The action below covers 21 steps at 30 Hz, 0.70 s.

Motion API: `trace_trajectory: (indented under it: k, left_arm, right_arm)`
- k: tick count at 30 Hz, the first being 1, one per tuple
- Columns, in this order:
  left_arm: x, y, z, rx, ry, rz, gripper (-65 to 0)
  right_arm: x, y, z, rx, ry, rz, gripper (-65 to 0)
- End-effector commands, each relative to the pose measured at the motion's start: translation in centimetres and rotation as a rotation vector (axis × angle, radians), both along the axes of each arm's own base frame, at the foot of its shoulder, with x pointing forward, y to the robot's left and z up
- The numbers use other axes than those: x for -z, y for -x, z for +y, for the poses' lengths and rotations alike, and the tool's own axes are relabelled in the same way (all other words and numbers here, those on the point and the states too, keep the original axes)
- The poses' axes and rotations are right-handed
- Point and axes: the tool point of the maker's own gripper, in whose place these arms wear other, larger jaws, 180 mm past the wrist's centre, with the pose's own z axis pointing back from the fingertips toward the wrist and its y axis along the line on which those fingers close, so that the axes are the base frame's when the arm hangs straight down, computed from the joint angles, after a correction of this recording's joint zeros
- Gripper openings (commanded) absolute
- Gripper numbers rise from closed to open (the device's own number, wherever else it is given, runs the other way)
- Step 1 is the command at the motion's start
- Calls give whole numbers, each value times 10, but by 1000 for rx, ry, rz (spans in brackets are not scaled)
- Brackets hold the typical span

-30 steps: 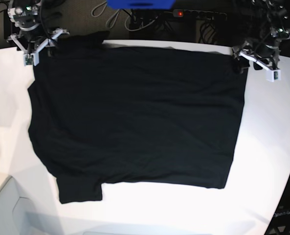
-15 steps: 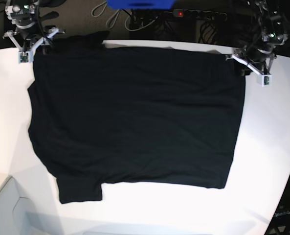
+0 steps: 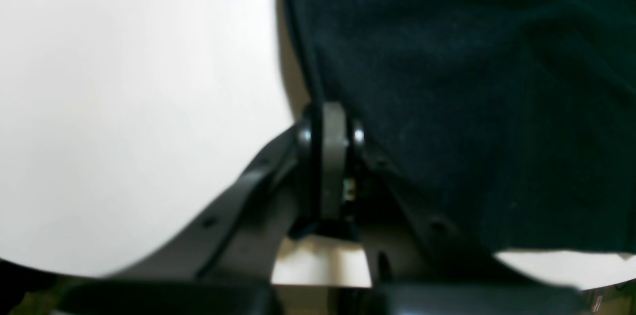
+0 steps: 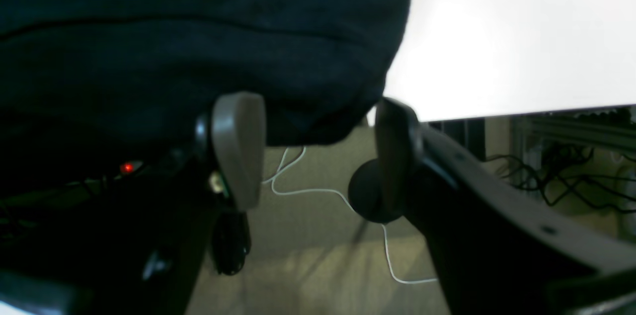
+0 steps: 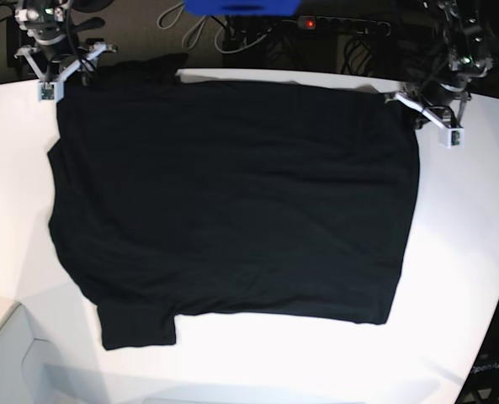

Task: Layout the t-shirt on the table in an organized manner, then fold the t-shirt properly
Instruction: 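Lift the collar edge with both grippers and fold it toward the hem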

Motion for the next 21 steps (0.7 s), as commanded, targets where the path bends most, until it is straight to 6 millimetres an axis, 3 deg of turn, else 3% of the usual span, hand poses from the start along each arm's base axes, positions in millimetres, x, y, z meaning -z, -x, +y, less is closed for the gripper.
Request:
trace_trajectory:
  k: [1,7,15,21]
  left_arm:
    - [31,42,-9,49,-5,213,-647]
    - [31,44,-7,50,-10,216,-647]
    - [29,44,-5,47,-15,214,-647]
    - [27,43,-4,49,-18,210,-647]
  right_arm:
    - [-1,2,-2,-2,9,10,-290]
    - [4,-1,-1,4,-2,9,-311]
    - [9,2,-4,9,-6,29,-650]
    - [-1,-4,-5,1,11,1,-650]
